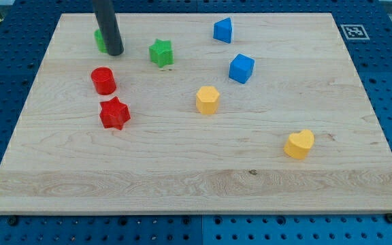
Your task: Move green star towards the yellow hexagon
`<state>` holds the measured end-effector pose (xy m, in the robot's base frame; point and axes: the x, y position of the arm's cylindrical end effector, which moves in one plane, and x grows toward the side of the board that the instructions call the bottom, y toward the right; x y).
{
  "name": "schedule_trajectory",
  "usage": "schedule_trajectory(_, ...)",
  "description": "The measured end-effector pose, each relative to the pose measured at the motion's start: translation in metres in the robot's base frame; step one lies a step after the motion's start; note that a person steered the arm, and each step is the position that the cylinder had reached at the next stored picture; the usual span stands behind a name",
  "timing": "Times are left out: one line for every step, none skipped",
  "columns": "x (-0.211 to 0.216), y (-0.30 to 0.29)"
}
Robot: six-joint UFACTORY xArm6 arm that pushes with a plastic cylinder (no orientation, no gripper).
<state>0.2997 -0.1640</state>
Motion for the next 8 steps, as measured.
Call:
schedule_trajectory(-0.006,-0.014)
schedule_trajectory(-0.016,-0.04)
schedule_trajectory(-0.031,-0.042)
schedule_trajectory(-0.031,-0.054)
schedule_trajectory(-0.034,-0.065)
schedule_trajectory(-0.038,-0.065)
schedule_trajectory(-0.029,-0.065)
schedule_trajectory(-0.006,-0.065)
